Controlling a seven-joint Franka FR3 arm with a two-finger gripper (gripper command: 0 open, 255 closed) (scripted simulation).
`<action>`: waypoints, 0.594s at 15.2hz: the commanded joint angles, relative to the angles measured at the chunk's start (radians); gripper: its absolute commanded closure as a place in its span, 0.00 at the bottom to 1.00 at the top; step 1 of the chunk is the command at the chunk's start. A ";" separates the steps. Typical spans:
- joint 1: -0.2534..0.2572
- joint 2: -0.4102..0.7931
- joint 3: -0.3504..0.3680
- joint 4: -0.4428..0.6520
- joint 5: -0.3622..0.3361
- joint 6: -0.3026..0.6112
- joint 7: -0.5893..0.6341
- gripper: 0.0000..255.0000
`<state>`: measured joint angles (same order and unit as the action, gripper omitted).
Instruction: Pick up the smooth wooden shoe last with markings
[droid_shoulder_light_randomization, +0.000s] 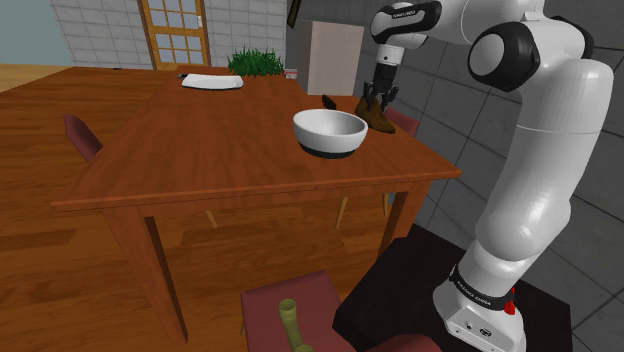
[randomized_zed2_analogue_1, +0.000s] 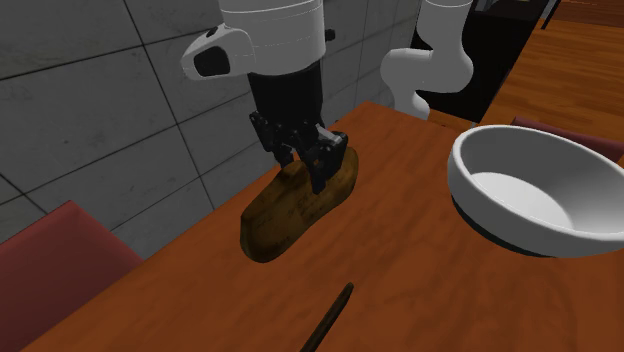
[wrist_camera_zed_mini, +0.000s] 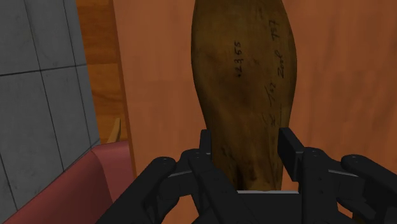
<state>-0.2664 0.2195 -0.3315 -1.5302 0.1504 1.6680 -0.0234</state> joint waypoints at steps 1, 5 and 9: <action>0.000 0.001 0.000 -0.002 0.000 0.001 0.000 1.00; -0.001 0.005 0.000 0.017 0.001 -0.014 0.001 1.00; -0.005 0.011 -0.002 0.080 0.003 -0.071 0.004 1.00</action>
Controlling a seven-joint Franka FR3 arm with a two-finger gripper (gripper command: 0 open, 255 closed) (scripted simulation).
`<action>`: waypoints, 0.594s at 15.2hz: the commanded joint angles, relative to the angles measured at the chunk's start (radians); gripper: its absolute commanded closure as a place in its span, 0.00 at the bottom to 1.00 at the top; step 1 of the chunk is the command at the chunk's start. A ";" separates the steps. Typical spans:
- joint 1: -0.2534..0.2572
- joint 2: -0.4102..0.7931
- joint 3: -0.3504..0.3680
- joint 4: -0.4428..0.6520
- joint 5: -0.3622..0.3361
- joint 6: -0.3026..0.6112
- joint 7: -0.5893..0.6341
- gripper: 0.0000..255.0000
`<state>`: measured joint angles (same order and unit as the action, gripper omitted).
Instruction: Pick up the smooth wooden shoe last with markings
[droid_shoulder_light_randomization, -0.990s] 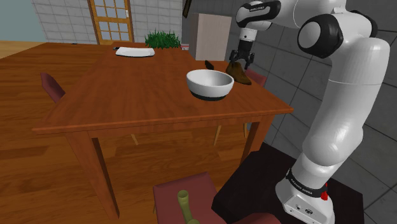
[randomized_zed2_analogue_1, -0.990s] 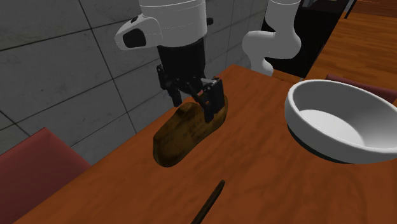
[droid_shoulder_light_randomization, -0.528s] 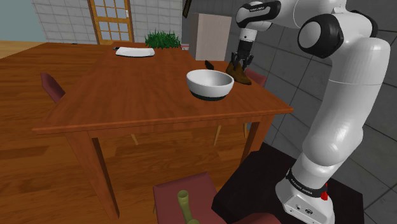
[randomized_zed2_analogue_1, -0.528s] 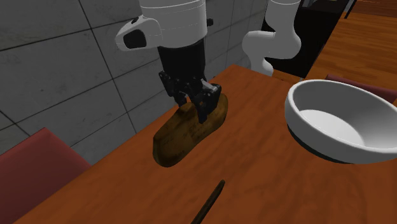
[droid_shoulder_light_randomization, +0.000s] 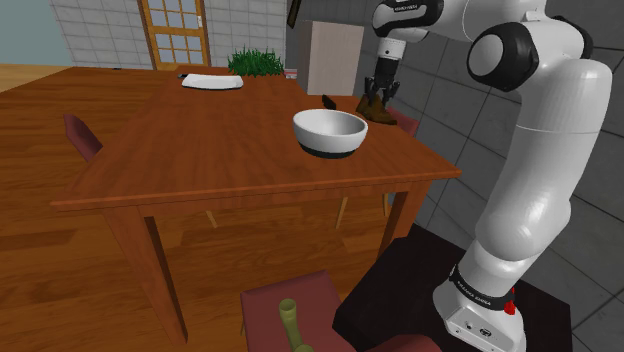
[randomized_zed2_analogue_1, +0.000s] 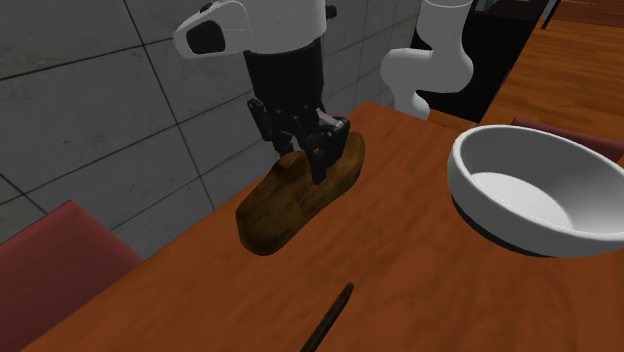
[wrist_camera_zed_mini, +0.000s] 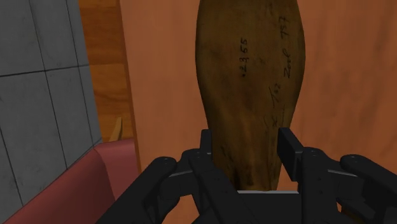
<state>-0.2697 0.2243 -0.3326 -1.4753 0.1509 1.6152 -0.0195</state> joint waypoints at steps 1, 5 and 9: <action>-0.003 0.009 -0.001 0.042 0.003 -0.032 0.001 1.00; -0.009 0.022 -0.002 0.113 0.007 -0.092 0.004 1.00; -0.018 0.041 -0.003 0.194 0.013 -0.155 0.006 1.00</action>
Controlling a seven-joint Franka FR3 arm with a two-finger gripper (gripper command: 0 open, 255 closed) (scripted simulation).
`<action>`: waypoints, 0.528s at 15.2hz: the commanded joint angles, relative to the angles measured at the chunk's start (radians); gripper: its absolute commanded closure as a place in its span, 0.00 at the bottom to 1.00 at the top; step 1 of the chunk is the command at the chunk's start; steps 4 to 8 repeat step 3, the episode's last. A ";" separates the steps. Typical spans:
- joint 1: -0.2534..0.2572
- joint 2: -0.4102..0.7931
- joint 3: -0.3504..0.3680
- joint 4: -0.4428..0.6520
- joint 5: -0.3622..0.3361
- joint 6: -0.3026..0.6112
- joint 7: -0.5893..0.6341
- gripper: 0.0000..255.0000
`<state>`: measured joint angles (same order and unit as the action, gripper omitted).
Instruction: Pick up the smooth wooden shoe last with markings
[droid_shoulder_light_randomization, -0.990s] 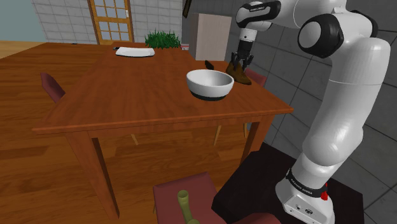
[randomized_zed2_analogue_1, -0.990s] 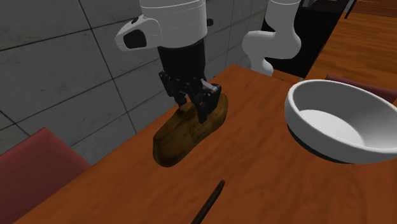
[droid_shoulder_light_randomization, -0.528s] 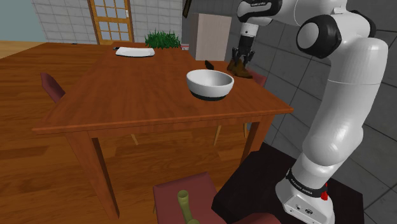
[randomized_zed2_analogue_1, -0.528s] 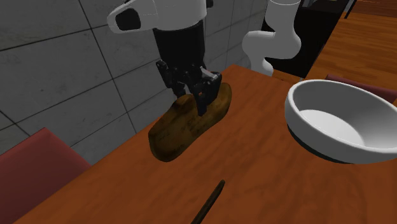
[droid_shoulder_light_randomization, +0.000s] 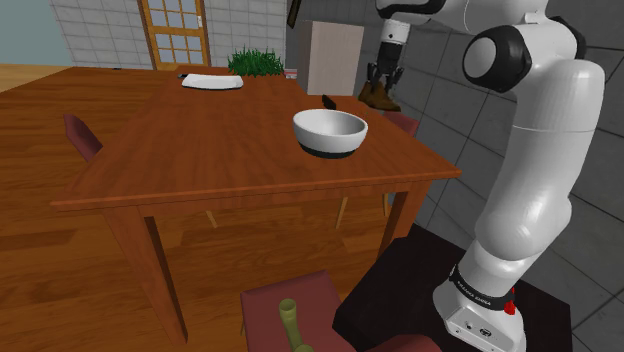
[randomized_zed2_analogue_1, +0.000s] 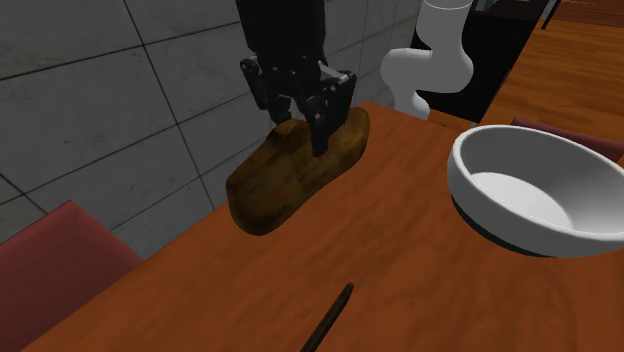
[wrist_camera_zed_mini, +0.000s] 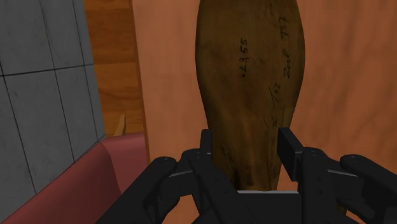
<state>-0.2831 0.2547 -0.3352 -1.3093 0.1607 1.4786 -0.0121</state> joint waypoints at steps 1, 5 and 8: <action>-0.007 0.016 -0.001 0.050 0.006 -0.034 -0.001 1.00; -0.007 0.017 -0.001 0.053 0.006 -0.037 -0.001 1.00; -0.007 0.017 -0.001 0.053 0.006 -0.037 -0.001 1.00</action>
